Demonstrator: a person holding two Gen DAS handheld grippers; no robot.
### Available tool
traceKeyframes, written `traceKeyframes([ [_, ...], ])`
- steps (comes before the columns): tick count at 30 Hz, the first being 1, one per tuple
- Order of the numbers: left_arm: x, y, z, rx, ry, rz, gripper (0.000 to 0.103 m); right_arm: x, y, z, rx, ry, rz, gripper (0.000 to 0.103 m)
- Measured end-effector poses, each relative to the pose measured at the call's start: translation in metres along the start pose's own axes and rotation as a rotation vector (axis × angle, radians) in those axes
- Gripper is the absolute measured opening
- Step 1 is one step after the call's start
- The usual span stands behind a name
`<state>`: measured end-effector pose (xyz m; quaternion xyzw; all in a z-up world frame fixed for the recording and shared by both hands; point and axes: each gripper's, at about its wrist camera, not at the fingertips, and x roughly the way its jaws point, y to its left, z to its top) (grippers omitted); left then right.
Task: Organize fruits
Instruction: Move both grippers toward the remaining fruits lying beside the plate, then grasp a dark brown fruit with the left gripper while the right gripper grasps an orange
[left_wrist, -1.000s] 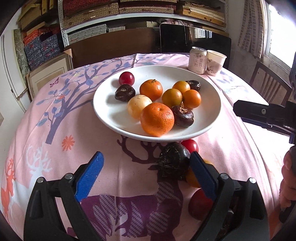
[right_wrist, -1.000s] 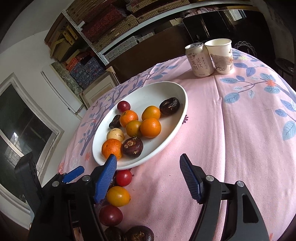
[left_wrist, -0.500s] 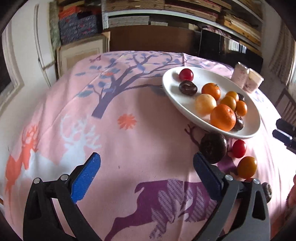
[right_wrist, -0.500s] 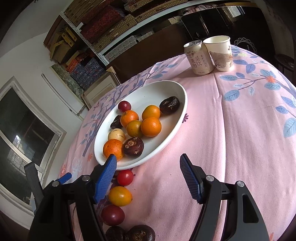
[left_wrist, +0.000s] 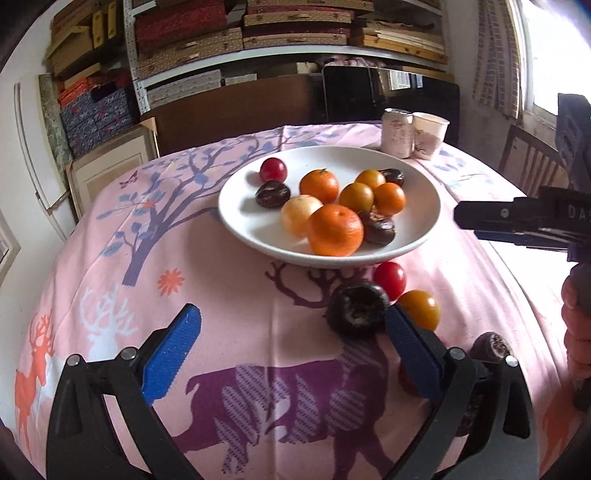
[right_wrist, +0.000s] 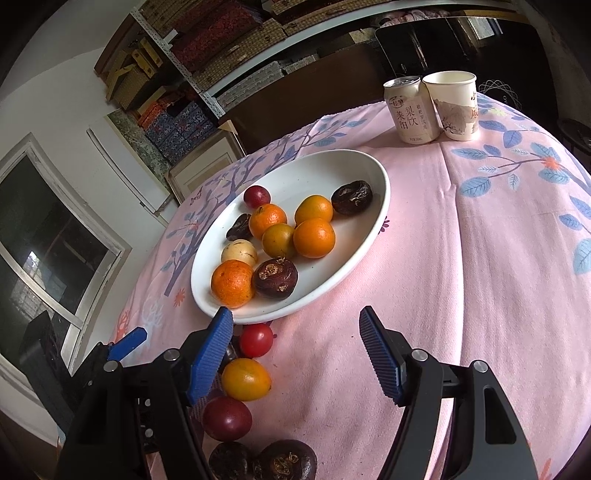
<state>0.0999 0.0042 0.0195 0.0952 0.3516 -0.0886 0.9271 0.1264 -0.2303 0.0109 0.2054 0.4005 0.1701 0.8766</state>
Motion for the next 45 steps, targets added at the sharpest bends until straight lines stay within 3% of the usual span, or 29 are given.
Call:
traceKeyframes([
  [5,0.027,-0.021,0.008,0.075,0.047,0.061,0.099,0.001,0.001,-0.001,-0.009,0.006,-0.003,0.072],
  [10,0.032,-0.004,0.004,0.043,0.074,0.017,0.099,0.001,0.001,-0.001,-0.008,0.006,-0.002,0.072],
  [13,0.021,0.018,-0.007,0.028,0.070,0.114,0.099,0.001,0.000,0.000,-0.005,0.004,0.000,0.072],
  [15,0.015,0.041,-0.012,-0.031,0.082,0.209,0.099,0.000,0.001,0.000,-0.002,0.002,0.006,0.072],
  [16,0.013,0.052,-0.014,-0.079,0.088,0.212,0.099,-0.001,0.001,-0.001,-0.003,0.001,0.008,0.072],
  [18,0.007,0.067,-0.014,-0.159,0.081,0.154,0.098,-0.001,0.003,-0.002,-0.008,0.003,0.013,0.072],
  [20,0.005,0.061,-0.013,-0.160,0.067,0.099,0.098,-0.001,0.005,-0.002,-0.018,0.006,0.013,0.072],
  [25,0.002,0.002,-0.013,0.087,0.004,0.104,0.098,-0.002,0.006,-0.003,-0.023,0.003,0.014,0.072],
  [28,0.008,-0.017,-0.013,0.153,0.016,0.096,0.098,-0.002,0.005,-0.002,-0.019,0.002,0.015,0.072],
  [32,0.024,-0.016,-0.003,0.118,0.051,0.066,0.098,-0.001,0.007,-0.002,-0.030,0.012,0.013,0.072],
  [37,0.045,-0.003,0.003,0.029,0.124,-0.081,0.098,-0.002,0.007,-0.003,-0.029,0.010,0.011,0.072],
  [39,0.050,0.002,0.002,-0.013,0.154,-0.171,0.087,-0.003,0.007,-0.003,-0.030,0.009,0.009,0.072],
  [40,0.052,0.002,0.002,-0.028,0.170,-0.235,0.064,-0.003,0.008,-0.004,-0.033,0.010,0.009,0.072],
  [41,0.050,-0.001,0.001,-0.021,0.160,-0.239,0.053,-0.003,0.008,-0.004,-0.037,0.011,0.011,0.072],
  [43,0.048,-0.009,-0.002,0.009,0.158,-0.264,0.039,-0.003,0.011,-0.005,-0.049,0.013,0.013,0.072],
  [45,0.046,-0.011,-0.004,-0.001,0.161,-0.290,0.037,-0.003,0.012,-0.006,-0.056,0.019,0.012,0.072],
])
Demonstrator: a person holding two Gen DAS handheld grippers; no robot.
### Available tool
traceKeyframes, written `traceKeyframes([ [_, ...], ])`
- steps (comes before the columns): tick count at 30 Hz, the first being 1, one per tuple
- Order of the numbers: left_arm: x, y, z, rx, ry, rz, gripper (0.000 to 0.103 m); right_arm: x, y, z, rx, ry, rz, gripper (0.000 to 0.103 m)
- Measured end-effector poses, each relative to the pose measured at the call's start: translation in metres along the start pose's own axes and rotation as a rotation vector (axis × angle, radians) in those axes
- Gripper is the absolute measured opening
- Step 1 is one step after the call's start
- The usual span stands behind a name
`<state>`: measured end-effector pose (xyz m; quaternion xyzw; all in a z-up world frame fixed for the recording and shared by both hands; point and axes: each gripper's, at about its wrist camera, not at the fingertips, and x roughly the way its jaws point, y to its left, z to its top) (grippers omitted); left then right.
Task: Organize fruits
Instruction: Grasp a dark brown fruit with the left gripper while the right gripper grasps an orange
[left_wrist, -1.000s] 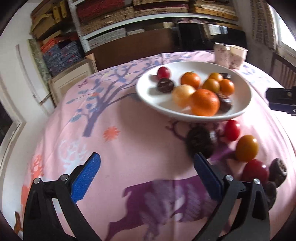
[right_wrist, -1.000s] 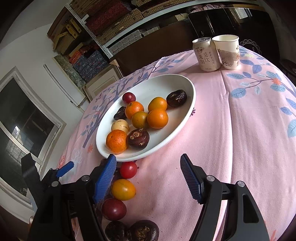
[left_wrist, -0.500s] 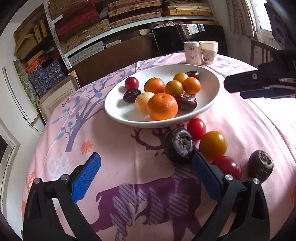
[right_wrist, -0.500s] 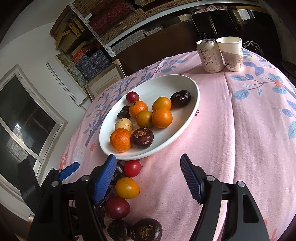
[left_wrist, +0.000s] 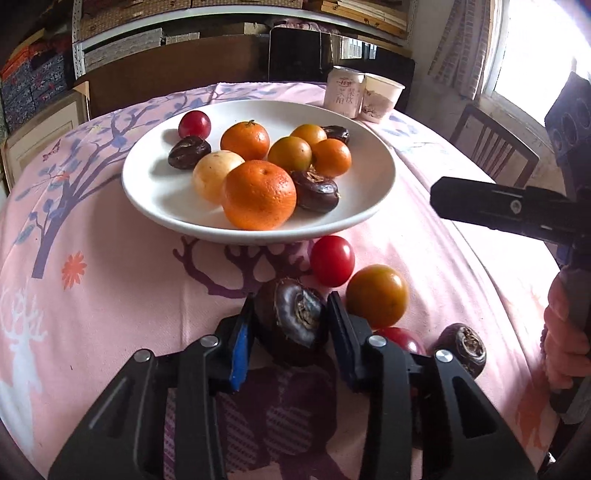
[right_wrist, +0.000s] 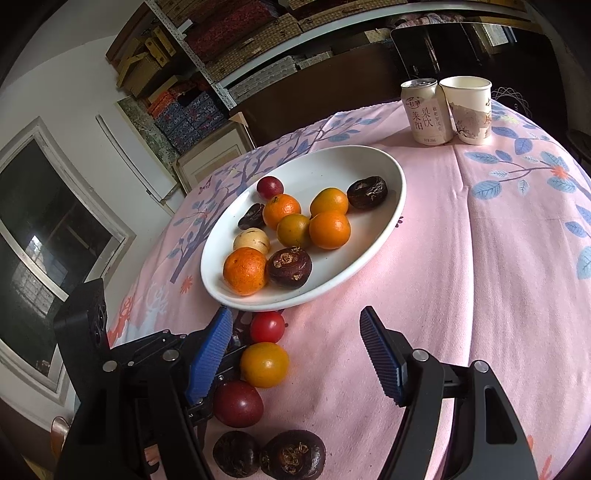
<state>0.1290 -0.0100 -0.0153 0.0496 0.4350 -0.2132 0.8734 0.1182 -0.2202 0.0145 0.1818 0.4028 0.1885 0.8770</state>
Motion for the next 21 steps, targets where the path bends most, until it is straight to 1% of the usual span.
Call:
traceKeyframes([
  [2,-0.004,-0.001,-0.004,-0.002,-0.005,0.010,0.037,0.002,0.000,-0.001,-0.002,0.013,-0.001,0.071],
  [5,-0.020,0.005,-0.008,-0.017,-0.037,0.087,0.036,0.008,-0.002,-0.003,0.008,0.050,0.019,0.062],
  [9,-0.046,0.036,-0.009,-0.127,-0.100,0.138,0.035,0.018,0.003,-0.012,-0.006,0.111,0.032,0.059],
  [12,-0.047,0.052,-0.009,-0.188,-0.095,0.139,0.035,0.023,0.011,-0.023,-0.033,0.157,0.048,0.053],
  [16,-0.044,0.048,-0.008,-0.155,-0.088,0.183,0.035,0.027,0.018,-0.028,-0.050,0.161,0.053,0.048],
  [17,-0.044,0.046,-0.009,-0.144,-0.087,0.192,0.035,0.030,0.018,-0.029,-0.046,0.170,0.053,0.044],
  [18,-0.045,0.045,-0.010,-0.135,-0.085,0.207,0.035,0.033,0.018,-0.030,-0.040,0.181,0.056,0.044],
  [19,-0.046,0.043,-0.013,-0.127,-0.085,0.226,0.036,0.035,0.018,-0.031,-0.032,0.179,0.063,0.044],
  [20,-0.046,0.041,-0.015,-0.120,-0.081,0.241,0.044,0.035,0.018,-0.031,-0.030,0.178,0.065,0.043],
  [21,-0.046,0.040,-0.018,-0.115,-0.073,0.250,0.049,0.035,0.018,-0.031,-0.030,0.177,0.067,0.042],
])
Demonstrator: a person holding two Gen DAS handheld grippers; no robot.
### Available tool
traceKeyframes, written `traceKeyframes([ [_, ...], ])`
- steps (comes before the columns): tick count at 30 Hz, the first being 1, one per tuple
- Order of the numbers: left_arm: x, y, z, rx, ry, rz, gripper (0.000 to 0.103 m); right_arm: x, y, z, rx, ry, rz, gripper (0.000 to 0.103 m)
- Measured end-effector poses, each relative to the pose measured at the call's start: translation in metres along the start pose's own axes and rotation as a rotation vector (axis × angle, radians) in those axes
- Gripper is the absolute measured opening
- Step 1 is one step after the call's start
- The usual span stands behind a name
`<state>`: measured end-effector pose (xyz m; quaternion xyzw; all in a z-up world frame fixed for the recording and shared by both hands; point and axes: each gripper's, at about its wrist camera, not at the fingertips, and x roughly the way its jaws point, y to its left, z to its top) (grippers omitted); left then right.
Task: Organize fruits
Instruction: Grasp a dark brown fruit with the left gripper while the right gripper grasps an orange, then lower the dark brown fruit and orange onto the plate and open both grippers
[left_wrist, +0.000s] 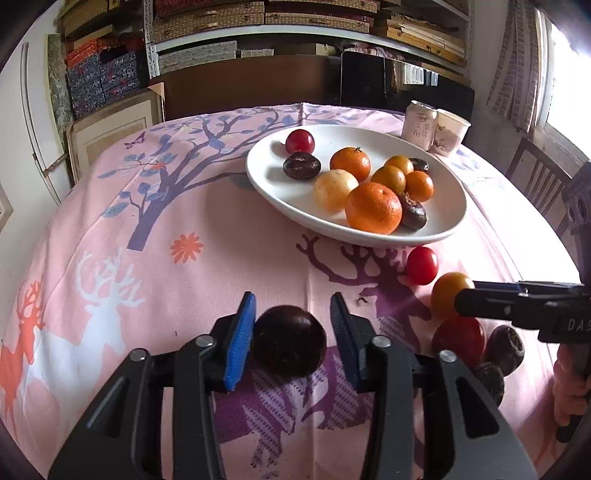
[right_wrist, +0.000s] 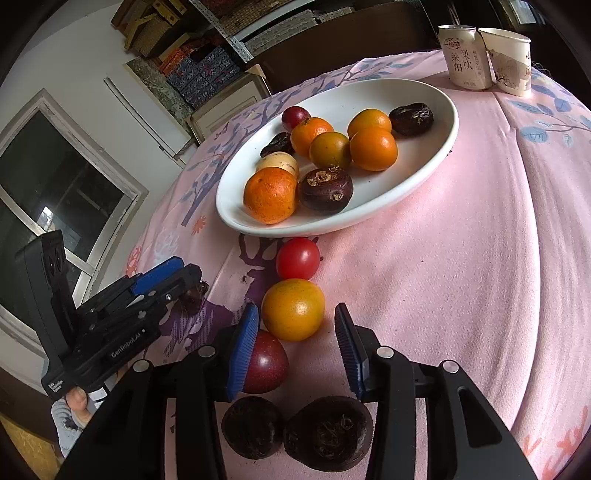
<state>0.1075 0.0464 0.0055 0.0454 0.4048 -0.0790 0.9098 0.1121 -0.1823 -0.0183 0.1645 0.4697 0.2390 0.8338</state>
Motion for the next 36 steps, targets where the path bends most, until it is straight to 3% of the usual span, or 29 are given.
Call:
traceKeyframes([
  [5,0.009,-0.002,-0.016,0.027,0.078,0.028,0.052,0.001,0.001,0.001,0.007,0.007,0.022,0.041],
  [7,0.010,0.001,-0.014,0.006,0.073,0.010,0.052,0.001,0.001,0.001,0.010,0.005,0.024,0.040],
  [9,0.010,0.007,-0.011,-0.023,0.064,-0.020,0.042,0.001,0.001,0.001,0.009,-0.001,0.022,0.037],
  [18,-0.006,0.001,-0.005,-0.021,-0.012,-0.043,0.042,-0.006,-0.002,0.002,0.016,-0.038,0.024,0.035],
  [22,-0.017,-0.003,0.019,-0.026,-0.058,-0.085,0.042,-0.035,-0.010,0.014,0.059,-0.150,0.039,0.035],
  [25,-0.010,-0.009,0.047,-0.018,-0.075,-0.084,0.042,-0.050,-0.016,0.033,0.083,-0.221,-0.002,0.035],
  [30,0.028,-0.007,0.085,-0.080,-0.043,-0.098,0.042,-0.043,-0.023,0.067,0.111,-0.241,-0.034,0.036],
  [31,0.035,-0.004,0.088,-0.106,-0.038,-0.092,0.043,-0.039,-0.024,0.072,0.113,-0.253,-0.035,0.037],
  [33,0.045,0.005,0.087,-0.158,-0.038,-0.081,0.058,-0.036,-0.030,0.075,0.128,-0.298,-0.049,0.053],
  [34,0.047,0.009,0.085,-0.173,-0.038,-0.082,0.067,-0.036,-0.033,0.075,0.124,-0.307,-0.064,0.054],
  [36,0.048,0.016,0.081,-0.180,-0.032,-0.085,0.070,-0.038,-0.037,0.074,0.115,-0.317,-0.072,0.054],
])
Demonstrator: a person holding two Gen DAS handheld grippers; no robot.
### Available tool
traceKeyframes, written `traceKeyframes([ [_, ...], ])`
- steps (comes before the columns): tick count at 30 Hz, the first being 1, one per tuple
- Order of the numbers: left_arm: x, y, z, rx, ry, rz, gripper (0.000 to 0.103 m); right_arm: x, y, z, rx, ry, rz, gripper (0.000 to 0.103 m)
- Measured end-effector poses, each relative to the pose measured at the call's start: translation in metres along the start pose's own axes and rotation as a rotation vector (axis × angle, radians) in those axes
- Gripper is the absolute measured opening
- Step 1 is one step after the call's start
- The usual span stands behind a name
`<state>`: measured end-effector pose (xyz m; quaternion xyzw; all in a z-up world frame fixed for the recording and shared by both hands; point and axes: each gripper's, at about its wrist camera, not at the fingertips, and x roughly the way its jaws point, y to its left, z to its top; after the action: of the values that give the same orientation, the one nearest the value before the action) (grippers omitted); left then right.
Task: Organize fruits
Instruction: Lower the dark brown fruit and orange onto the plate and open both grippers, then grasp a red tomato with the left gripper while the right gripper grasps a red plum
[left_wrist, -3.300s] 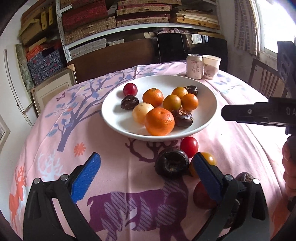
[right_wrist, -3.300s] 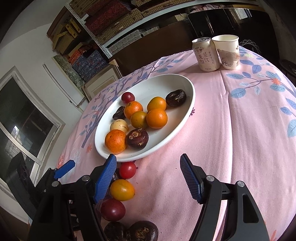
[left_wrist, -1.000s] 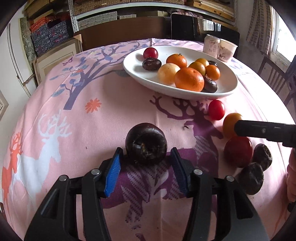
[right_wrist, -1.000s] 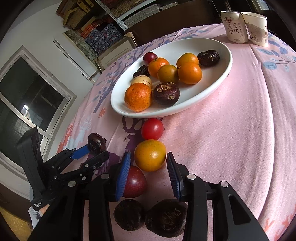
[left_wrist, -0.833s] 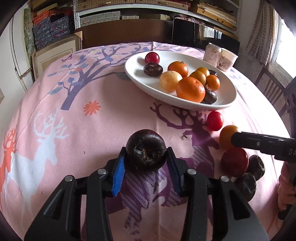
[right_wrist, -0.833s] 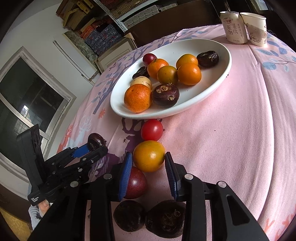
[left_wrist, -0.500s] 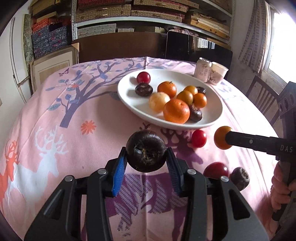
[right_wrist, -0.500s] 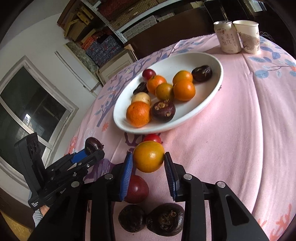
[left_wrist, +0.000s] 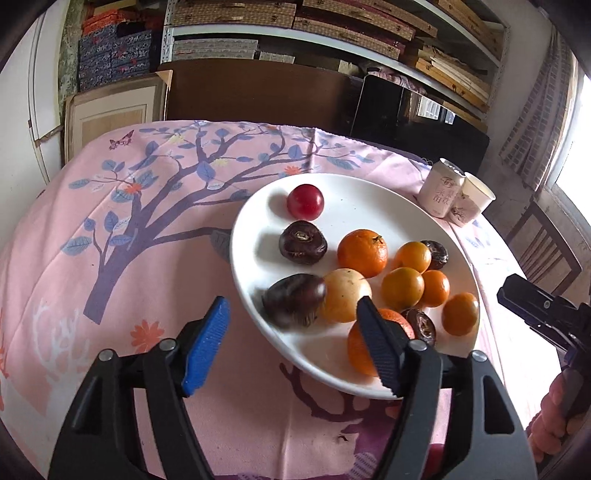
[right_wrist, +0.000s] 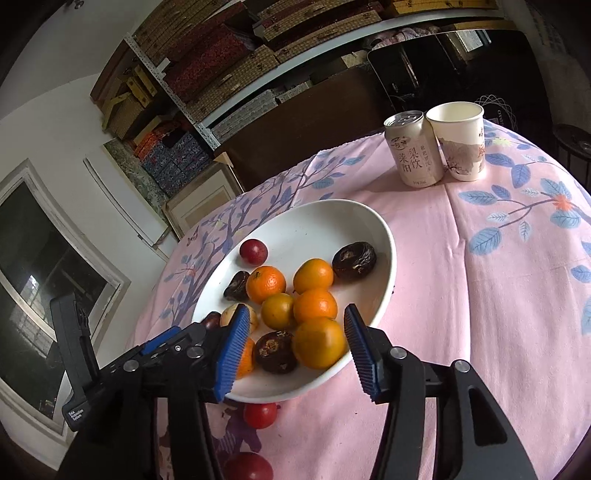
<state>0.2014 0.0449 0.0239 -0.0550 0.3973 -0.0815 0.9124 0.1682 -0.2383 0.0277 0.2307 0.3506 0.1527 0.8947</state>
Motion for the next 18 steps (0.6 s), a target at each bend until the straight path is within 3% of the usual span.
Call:
traceKeyframes([
  [5,-0.016,0.012,-0.014,-0.045,-0.016,0.029,0.093,-0.004,-0.003,-0.015,-0.015,0.015,-0.011,0.064],
  [12,-0.034,-0.009,-0.048,0.046,0.017,0.057,0.096,-0.011,0.014,-0.044,-0.119,0.057,-0.019,0.078],
  [18,-0.037,-0.046,-0.065,0.159,0.025,0.055,0.097,-0.031,0.003,-0.047,-0.055,0.042,0.008,0.084],
])
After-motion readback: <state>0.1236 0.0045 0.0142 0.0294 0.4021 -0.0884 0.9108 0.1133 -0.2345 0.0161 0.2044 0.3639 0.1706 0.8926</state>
